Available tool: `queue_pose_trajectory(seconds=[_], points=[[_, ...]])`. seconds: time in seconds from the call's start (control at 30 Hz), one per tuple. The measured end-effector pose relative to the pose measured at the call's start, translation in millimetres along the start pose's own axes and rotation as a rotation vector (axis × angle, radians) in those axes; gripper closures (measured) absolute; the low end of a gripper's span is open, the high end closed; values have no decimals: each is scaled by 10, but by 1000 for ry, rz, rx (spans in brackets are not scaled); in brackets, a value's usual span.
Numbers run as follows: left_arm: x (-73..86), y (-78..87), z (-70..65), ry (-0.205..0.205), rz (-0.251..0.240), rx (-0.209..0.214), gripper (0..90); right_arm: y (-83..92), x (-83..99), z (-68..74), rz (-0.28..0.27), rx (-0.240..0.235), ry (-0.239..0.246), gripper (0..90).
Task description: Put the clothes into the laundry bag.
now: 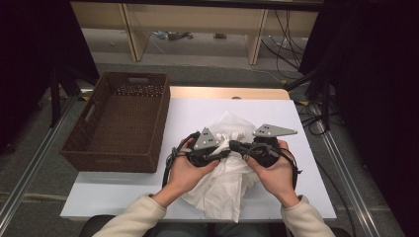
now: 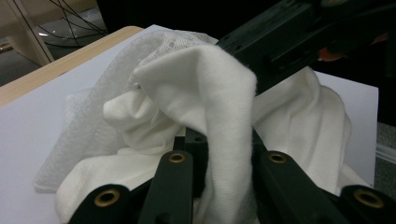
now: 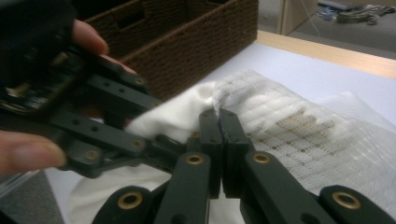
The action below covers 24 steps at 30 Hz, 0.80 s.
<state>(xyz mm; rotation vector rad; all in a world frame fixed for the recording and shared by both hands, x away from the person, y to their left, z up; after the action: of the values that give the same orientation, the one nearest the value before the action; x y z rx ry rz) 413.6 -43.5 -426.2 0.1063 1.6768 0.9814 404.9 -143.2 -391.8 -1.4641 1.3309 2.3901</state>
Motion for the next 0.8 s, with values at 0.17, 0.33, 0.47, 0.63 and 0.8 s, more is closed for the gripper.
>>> queue_pose_trajectory(seconds=[0.17,0.33,0.47,0.63,0.8], points=[[68,-211,-110,-73,32,15,788,-29,22,-85,7,11,-14,900],[9,-93,-256,-135,14,17,786,-4,10,-148,-11,34,-37,900],[5,-107,-242,-148,16,-4,784,-32,17,-110,-1,10,7,900],[44,-236,58,-55,14,-34,784,-45,6,14,7,-28,29,900],[92,-331,344,36,2,-106,784,-77,44,67,46,-61,20,900]])
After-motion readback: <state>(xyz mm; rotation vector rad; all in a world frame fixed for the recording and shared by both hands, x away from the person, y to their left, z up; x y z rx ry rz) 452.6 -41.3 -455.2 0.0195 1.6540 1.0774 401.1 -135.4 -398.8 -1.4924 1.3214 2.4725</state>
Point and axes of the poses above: each handheld gripper's, and its own axes: y roughly backward along the jaws, x roughly out of its underside, z roughly to its left, the point moved 7 cm from there along -y, roughly forward along the jaws, and after that the axes turned 12 degrees about z, right-handed, at the moved point
